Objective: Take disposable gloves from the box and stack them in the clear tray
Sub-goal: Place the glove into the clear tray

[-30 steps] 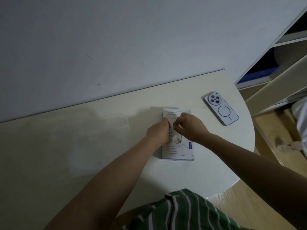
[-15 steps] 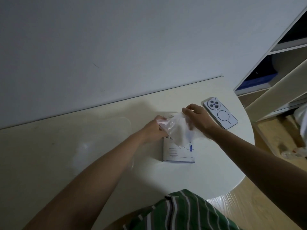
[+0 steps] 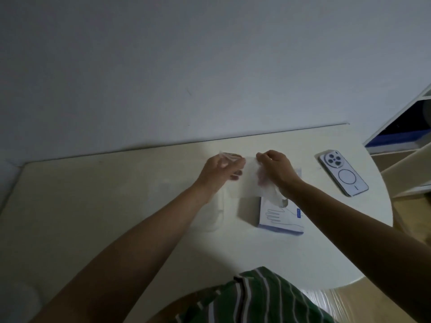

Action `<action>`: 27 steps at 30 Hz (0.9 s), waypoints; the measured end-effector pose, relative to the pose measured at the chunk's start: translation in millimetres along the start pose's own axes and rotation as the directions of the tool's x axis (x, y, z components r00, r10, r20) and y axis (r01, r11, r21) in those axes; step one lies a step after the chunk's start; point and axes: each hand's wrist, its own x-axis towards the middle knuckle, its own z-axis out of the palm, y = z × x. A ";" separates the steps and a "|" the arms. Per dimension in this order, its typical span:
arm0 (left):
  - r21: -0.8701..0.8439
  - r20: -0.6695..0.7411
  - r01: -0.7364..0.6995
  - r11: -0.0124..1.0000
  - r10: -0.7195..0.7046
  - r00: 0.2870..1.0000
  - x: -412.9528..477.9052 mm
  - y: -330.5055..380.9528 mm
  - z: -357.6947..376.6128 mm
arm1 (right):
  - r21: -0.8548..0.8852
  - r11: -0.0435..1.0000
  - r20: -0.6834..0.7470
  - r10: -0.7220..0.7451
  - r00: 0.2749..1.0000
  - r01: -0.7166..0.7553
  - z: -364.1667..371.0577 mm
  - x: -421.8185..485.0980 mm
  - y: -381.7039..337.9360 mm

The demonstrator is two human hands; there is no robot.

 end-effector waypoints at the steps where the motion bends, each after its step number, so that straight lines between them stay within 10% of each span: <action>1: 0.026 -0.080 -0.026 0.999 0.028 0.996 -3.8 -1.1 -5.5 | 0.035 0.999 0.038 0.015 0.999 -0.017 8.1 -2.2 -4.5; 10: 0.348 -0.457 -0.039 0.937 0.205 0.866 -29.3 -18.7 -72.1 | -0.230 0.973 0.499 0.118 0.859 -0.001 64.2 -18.4 -26.6; 18: 0.724 -0.368 0.017 0.689 0.364 0.856 -55.6 -44.4 -141.5 | -0.341 0.937 0.298 0.038 0.954 0.069 82.1 -7.6 -36.2; 21: 0.806 -0.320 0.060 0.589 0.349 0.881 -58.9 -48.0 -157.7 | -0.505 0.820 0.149 -0.224 0.963 0.269 86.3 -3.6 -40.4; 24: 0.855 -0.289 0.076 0.513 0.352 0.890 -57.9 -47.2 -162.9 | -0.476 0.636 0.098 -0.648 0.755 0.607 100.5 -17.3 -49.7; 27: 0.897 -0.249 0.078 0.435 0.352 0.902 -52.5 -47.3 -160.4 | -0.345 0.464 0.367 -0.733 0.572 0.816 124.6 -33.0 -55.0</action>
